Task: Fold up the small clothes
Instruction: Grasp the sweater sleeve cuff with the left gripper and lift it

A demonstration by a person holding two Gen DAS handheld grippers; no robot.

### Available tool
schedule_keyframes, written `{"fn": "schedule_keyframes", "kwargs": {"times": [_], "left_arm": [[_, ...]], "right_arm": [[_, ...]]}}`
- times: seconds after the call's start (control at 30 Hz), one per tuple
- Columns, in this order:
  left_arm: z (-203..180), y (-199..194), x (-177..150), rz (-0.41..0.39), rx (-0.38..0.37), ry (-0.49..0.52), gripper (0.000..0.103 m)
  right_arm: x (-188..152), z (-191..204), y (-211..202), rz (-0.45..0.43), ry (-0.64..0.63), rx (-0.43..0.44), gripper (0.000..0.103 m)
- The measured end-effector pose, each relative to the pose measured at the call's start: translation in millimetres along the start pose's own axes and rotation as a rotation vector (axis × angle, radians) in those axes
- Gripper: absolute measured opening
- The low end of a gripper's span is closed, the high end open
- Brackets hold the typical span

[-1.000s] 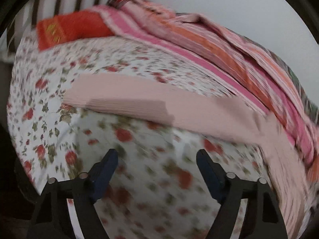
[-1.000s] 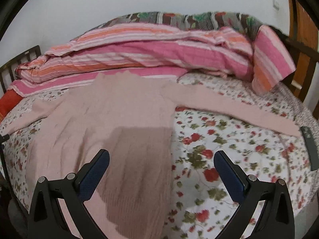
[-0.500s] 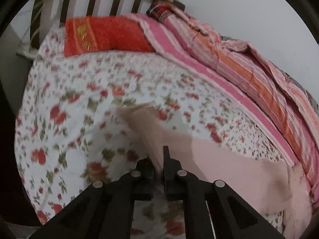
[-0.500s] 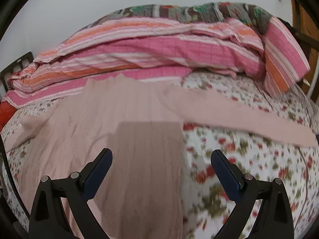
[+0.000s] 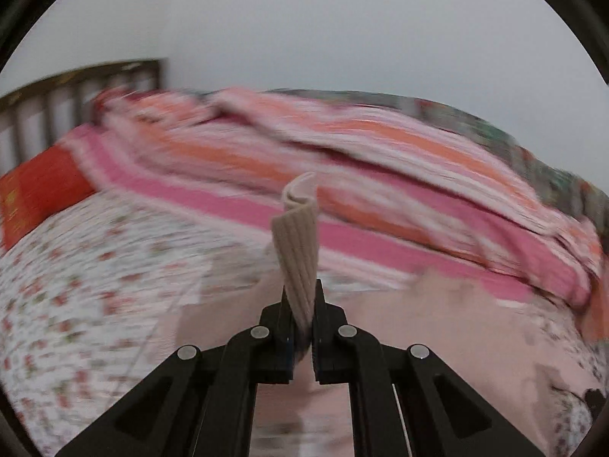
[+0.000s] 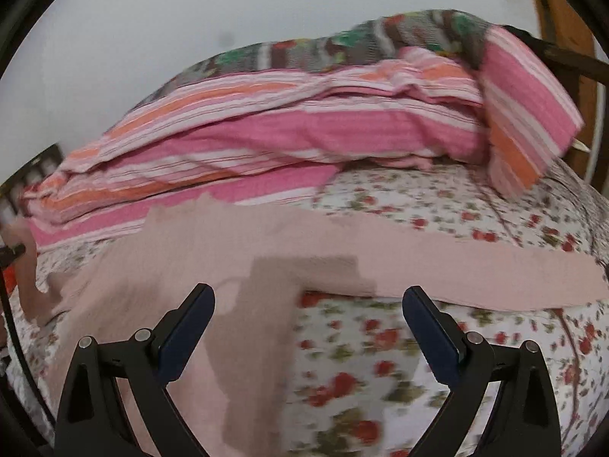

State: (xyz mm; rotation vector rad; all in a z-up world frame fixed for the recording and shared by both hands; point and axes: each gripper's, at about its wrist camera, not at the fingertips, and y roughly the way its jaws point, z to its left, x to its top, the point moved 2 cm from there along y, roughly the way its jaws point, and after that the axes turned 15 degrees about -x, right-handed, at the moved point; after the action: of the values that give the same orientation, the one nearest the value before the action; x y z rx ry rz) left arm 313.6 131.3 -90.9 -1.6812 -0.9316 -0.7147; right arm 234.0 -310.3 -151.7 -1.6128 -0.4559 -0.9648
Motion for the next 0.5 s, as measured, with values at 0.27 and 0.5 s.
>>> {"fn": "schedule_keyframes", "kwargs": {"times": [0.27, 0.5], "left_arm": [[-175.6, 63.3, -33.5, 0.108, -0.227, 0.137, 0.007], [-254.4, 105.2, -98.6, 0.243, -0.361, 0.192, 0.008]], "right_arm": [[-6.9, -38.0, 0.1, -0.004, 0.036, -0.015, 0.098], [-4.4, -29.8, -4.8, -0.002, 0.012, 0.017, 0.098]]}}
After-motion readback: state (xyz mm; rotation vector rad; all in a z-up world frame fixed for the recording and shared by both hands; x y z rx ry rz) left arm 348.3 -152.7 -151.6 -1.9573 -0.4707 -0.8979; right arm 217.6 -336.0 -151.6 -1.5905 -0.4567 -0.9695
